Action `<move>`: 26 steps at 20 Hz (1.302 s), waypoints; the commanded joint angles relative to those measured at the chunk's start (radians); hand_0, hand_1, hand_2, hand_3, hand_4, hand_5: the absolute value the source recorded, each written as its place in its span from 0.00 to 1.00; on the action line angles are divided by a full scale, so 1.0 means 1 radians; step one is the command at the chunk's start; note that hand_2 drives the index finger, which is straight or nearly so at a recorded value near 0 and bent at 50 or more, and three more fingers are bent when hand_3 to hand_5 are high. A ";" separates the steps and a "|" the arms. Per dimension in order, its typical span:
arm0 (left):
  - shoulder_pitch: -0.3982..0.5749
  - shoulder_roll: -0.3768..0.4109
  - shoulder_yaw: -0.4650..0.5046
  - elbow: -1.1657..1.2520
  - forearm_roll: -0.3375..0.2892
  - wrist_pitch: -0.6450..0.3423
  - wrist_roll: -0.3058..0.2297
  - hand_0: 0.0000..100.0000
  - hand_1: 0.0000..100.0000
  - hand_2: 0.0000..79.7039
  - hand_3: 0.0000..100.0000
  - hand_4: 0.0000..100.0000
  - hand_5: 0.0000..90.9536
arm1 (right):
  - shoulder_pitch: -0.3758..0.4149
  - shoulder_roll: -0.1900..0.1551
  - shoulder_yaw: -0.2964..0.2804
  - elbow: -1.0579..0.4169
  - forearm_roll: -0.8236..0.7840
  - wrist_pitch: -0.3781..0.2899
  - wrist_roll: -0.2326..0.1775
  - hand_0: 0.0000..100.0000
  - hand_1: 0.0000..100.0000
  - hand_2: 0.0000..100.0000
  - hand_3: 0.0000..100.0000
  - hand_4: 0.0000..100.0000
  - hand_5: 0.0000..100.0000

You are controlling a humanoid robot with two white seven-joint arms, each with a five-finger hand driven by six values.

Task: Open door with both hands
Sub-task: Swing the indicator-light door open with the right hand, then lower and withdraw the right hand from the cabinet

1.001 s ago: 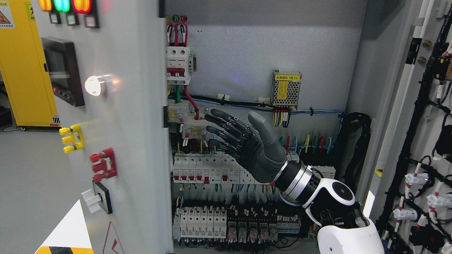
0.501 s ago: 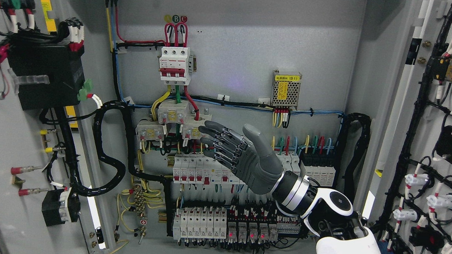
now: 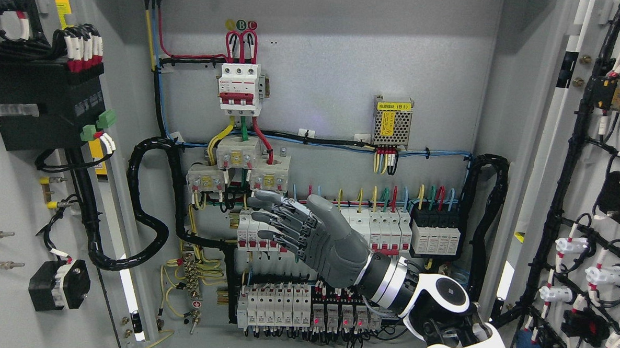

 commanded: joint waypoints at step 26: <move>-0.021 0.001 0.000 -0.032 0.000 0.000 0.003 0.00 0.00 0.00 0.00 0.00 0.00 | 0.186 0.061 0.365 -0.189 0.003 0.004 -0.004 0.23 0.03 0.00 0.00 0.00 0.00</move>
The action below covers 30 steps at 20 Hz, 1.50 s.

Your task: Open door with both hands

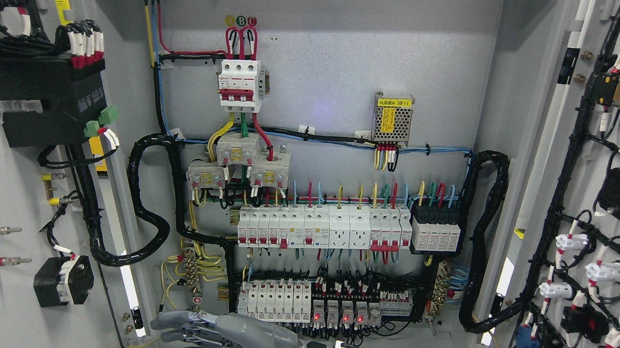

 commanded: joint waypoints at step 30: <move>-0.021 -0.005 0.000 -0.034 -0.002 0.000 -0.002 0.00 0.00 0.00 0.00 0.00 0.00 | -0.025 0.132 0.227 -0.002 0.013 0.009 -0.077 0.23 0.03 0.00 0.00 0.00 0.00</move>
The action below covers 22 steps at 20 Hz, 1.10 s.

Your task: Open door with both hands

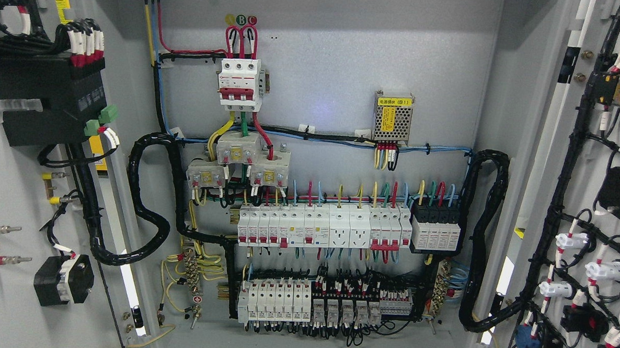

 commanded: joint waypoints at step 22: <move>-0.023 0.007 0.002 -0.095 0.006 -0.021 0.000 0.00 0.00 0.00 0.00 0.00 0.00 | 0.445 -0.384 -0.476 -0.224 -0.006 -0.119 0.001 0.23 0.03 0.00 0.00 0.00 0.00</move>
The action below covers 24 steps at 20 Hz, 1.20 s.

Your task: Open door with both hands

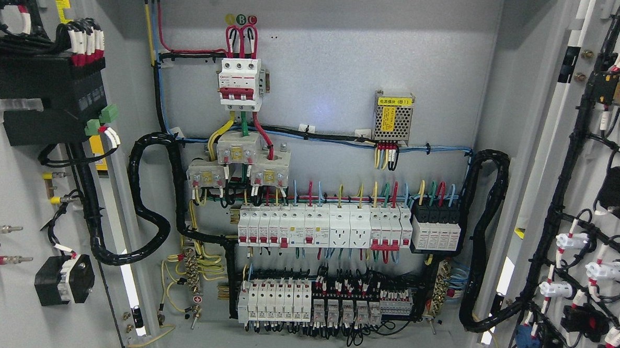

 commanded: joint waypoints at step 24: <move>0.269 0.213 -0.187 -1.624 0.008 -0.007 -0.187 0.00 0.00 0.00 0.00 0.00 0.00 | 0.813 -0.273 -0.510 -0.401 0.000 -0.610 -0.210 0.23 0.03 0.00 0.00 0.00 0.00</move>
